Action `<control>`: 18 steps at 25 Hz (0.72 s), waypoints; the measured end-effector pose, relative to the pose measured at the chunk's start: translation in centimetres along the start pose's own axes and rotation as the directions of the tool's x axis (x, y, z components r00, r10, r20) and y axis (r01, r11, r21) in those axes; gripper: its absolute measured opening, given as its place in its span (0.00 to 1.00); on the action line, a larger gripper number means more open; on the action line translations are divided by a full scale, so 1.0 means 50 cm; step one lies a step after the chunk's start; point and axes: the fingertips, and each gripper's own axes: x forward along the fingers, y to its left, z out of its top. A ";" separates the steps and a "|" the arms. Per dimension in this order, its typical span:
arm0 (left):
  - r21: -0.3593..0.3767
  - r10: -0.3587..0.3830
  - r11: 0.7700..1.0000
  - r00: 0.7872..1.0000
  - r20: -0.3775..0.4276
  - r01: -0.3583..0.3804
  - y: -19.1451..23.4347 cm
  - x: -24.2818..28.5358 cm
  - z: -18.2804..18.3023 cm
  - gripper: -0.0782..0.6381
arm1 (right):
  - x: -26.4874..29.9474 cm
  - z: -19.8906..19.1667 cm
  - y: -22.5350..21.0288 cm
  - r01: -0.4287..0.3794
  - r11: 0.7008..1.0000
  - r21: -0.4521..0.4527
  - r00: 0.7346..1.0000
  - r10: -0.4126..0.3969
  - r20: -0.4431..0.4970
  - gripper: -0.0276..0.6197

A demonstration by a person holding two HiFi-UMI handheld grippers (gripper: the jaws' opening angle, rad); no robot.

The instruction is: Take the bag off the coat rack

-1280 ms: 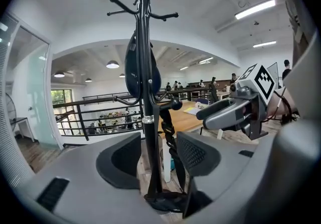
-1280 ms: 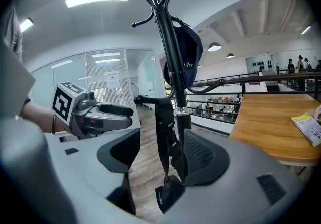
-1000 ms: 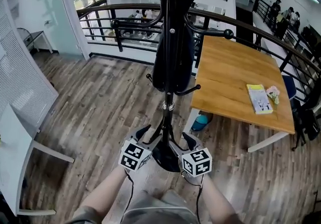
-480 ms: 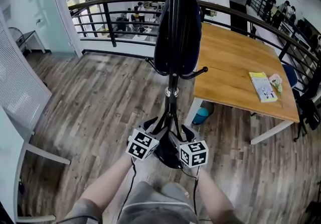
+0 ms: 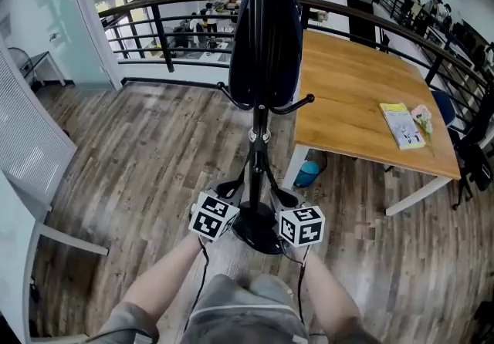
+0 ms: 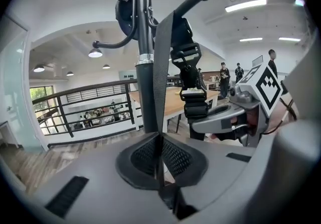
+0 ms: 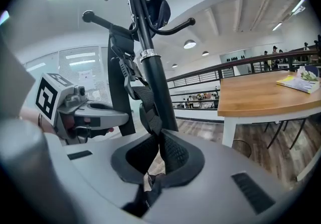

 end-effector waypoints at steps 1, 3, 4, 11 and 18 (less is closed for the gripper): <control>-0.020 0.008 1.000 1.000 -0.003 -0.008 0.004 -0.007 -0.001 0.13 | -0.005 0.002 -0.004 0.000 1.000 0.017 1.000 0.000 -0.001 0.10; -0.029 0.027 0.999 1.000 -0.006 -0.027 0.010 -0.025 0.000 0.13 | -0.019 0.011 -0.012 0.001 0.998 0.060 1.000 -0.002 0.005 0.10; -0.014 0.037 0.999 0.999 -0.007 -0.037 0.011 -0.037 0.002 0.13 | -0.026 0.019 -0.011 -0.002 0.997 0.077 1.000 0.001 0.011 0.10; -0.010 0.076 0.997 0.997 0.027 -0.076 0.030 -0.122 0.096 0.13 | -0.097 0.135 0.024 -0.036 0.997 0.067 0.998 0.032 0.051 0.10; -0.068 0.146 0.988 0.985 0.088 -0.140 0.068 -0.223 0.229 0.13 | -0.188 0.289 0.057 -0.041 0.998 0.048 0.993 0.035 0.116 0.10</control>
